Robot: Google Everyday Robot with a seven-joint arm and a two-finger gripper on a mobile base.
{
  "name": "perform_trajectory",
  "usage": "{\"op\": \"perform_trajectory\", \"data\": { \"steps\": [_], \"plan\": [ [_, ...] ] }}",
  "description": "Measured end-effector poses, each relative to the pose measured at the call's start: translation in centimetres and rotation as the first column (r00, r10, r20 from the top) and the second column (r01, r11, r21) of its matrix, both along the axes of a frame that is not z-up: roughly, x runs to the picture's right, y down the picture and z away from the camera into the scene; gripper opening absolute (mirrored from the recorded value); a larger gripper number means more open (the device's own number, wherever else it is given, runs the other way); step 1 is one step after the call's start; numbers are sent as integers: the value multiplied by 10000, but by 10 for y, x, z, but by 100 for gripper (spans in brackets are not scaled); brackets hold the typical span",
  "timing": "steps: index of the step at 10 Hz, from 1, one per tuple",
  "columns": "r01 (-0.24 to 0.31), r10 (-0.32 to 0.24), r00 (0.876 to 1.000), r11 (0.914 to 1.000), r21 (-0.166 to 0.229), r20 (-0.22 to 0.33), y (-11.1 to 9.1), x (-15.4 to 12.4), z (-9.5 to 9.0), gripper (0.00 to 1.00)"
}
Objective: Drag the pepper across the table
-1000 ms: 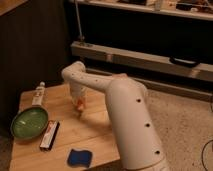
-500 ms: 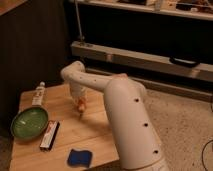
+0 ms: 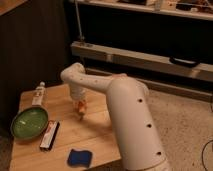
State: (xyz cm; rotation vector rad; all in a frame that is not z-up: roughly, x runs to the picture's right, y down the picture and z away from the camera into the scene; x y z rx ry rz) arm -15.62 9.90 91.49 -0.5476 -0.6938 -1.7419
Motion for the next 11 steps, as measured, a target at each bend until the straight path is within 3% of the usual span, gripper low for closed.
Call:
{"op": "perform_trajectory", "data": {
  "steps": [6,11],
  "plan": [
    [-60,59,10000,9997,-234,-5,26,11,-16,10],
    [-292,287,9992,9994,-207,-274,46,37,-46,10]
  ]
}}
